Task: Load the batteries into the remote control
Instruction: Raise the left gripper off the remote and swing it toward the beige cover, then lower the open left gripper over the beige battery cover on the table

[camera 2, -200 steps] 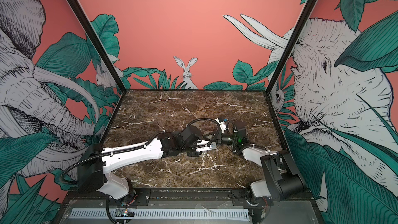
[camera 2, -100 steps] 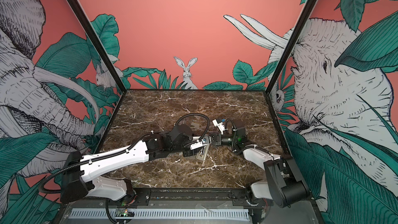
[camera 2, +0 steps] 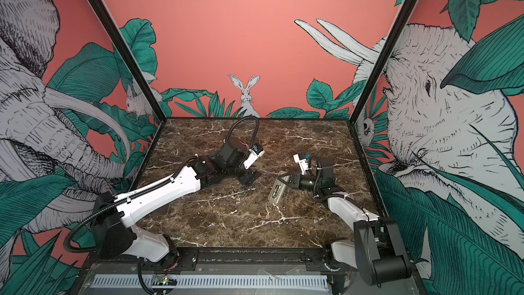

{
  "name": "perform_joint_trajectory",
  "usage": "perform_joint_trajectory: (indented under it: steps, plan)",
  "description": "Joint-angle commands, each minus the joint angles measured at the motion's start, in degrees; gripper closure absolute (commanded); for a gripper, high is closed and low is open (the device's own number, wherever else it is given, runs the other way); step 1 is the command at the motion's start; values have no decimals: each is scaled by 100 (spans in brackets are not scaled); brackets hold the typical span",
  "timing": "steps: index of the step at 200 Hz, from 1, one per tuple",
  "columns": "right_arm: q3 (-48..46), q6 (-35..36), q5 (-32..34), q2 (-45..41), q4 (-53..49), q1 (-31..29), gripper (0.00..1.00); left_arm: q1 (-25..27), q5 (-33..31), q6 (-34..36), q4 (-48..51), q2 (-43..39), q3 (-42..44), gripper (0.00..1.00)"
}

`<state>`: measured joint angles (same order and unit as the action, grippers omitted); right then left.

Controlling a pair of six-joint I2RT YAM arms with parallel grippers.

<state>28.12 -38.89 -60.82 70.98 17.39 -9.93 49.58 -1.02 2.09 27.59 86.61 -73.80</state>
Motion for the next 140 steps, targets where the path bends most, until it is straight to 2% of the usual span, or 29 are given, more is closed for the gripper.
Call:
perform_joint_trajectory:
  steps: [1, 61, 86, 140]
  plan:
    - [104, 295, -20, -228, -64, 84, 100, -434, 438, -181, 278, 443, -383, 22]
    - [97, 617, -43, -357, -350, 192, 100, -906, 654, 185, 623, 2195, -1951, 16]
    - [112, 674, -36, -385, -387, 213, 100, -1258, 882, 259, 740, 2775, -2439, 16]
    - [70, 649, -66, -255, -246, 221, 100, -1485, 1427, 360, 912, 3737, -3294, 16]
